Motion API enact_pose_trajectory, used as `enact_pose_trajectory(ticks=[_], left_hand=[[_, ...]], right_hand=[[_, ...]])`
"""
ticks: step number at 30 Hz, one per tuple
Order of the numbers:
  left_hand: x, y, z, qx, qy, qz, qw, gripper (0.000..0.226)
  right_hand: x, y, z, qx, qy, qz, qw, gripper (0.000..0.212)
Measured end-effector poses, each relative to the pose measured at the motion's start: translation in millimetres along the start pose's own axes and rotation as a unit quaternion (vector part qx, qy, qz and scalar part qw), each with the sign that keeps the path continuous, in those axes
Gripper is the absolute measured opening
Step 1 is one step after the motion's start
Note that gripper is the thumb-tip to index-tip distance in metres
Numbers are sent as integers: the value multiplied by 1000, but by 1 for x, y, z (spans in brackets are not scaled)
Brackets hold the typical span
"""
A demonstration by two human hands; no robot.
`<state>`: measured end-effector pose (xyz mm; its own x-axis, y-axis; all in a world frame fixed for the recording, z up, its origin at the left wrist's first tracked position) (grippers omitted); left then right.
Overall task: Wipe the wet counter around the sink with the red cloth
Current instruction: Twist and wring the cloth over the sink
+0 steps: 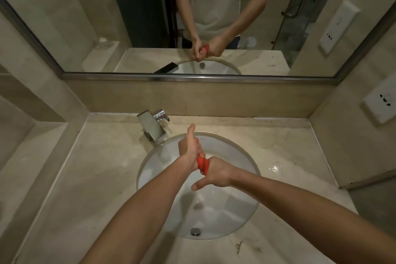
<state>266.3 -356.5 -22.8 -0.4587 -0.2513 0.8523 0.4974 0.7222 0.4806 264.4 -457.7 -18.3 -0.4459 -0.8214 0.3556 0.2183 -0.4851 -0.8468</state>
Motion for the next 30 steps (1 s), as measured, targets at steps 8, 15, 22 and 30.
enact_pose_trajectory(ticks=[8,15,22,30], left_hand=[[-25,-2,30,-59,146,-35,987,61],[-41,-13,51,-15,170,33,985,69],[-21,-13,55,-118,-8,54,991,61],[22,27,18,121,-248,95,957,49]], right_hand=[[-17,13,-20,202,92,-27,975,39],[-31,21,-36,300,78,-74,948,38],[4,-10,-45,-237,-39,-162,957,37],[24,-52,-37,-652,-31,28,757,81]])
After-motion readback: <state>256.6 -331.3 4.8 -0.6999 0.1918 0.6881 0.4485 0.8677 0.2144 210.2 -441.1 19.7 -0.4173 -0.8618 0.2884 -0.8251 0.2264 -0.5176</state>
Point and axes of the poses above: each hand's wrist, its own x-axis away from the middle knuckle, its own z-axis out of the back of the hand, y = z × x, the point moved 6 cm from there along -x, towards the middle knuckle, and after that the axes turned 15 degrees about z, right-handed, at the moved point
